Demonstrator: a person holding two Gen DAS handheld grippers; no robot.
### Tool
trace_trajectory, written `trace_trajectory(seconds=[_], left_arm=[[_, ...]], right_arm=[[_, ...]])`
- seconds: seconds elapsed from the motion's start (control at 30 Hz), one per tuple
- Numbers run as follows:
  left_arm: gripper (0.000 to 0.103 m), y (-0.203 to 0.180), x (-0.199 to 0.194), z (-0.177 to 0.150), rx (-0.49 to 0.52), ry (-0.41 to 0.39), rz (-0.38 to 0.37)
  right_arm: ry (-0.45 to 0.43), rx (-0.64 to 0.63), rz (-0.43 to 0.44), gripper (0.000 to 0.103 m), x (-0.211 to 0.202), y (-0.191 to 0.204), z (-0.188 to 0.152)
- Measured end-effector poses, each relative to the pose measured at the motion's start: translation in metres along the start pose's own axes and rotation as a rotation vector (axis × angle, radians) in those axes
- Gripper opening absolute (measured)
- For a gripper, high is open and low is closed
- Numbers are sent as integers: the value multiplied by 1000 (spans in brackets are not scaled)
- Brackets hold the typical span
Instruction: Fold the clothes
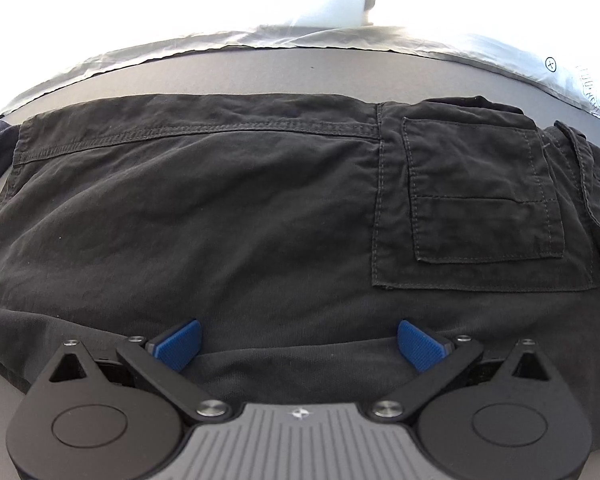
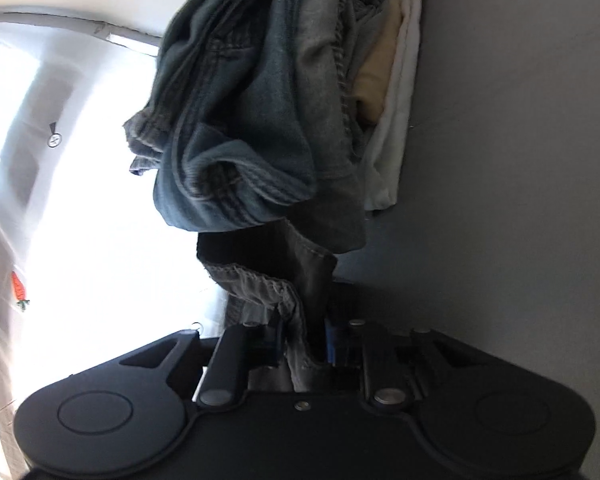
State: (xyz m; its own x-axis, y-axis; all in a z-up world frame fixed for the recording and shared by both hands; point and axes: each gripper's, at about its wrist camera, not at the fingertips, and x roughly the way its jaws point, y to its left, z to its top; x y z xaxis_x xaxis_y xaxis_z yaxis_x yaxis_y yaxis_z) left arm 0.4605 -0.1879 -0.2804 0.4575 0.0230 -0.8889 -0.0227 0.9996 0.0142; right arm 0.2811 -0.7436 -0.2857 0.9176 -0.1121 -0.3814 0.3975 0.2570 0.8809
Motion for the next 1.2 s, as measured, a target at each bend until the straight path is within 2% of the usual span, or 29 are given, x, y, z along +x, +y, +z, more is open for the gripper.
trace_trajectory(seconds=[0.2, 0.33, 0.53, 0.63, 0.73, 0.83, 0.87, 0.9, 1.0, 1.03, 1.1, 1.2], left_arm=[[103, -1, -1, -1, -5, -6, 4], [103, 0, -2, -3, 0, -14, 0], [103, 0, -3, -6, 13, -31, -9], [103, -1, -2, -8, 15, -43, -9], [103, -2, -3, -9, 17, -54, -10], [103, -2, -5, -12, 20, -64, -12], [103, -2, -5, -12, 21, -67, -13], [103, -2, -5, -13, 22, -69, -13], [103, -1, -4, -13, 22, -74, -14], [103, -1, -4, -13, 21, -77, -14], [103, -1, -4, -13, 19, -80, -12], [103, -1, -3, -13, 16, -81, -11]], right_arm=[[22, 148, 232, 18, -28, 33, -19], [85, 204, 349, 18, -32, 65, -49], [247, 246, 437, 18, -18, 108, -114], [339, 244, 441, 18, -7, 123, -144], [442, 191, 402, 18, 8, 135, -176], [548, 122, 306, 21, 25, 140, -207], [579, 94, 265, 28, 30, 141, -215], [609, 67, 224, 32, 34, 142, -223], [700, -15, 99, 36, 47, 144, -248], [713, -40, 108, 39, 46, 149, -248], [725, -73, 173, 59, 37, 162, -240], [670, -138, 264, 63, 16, 180, -216]])
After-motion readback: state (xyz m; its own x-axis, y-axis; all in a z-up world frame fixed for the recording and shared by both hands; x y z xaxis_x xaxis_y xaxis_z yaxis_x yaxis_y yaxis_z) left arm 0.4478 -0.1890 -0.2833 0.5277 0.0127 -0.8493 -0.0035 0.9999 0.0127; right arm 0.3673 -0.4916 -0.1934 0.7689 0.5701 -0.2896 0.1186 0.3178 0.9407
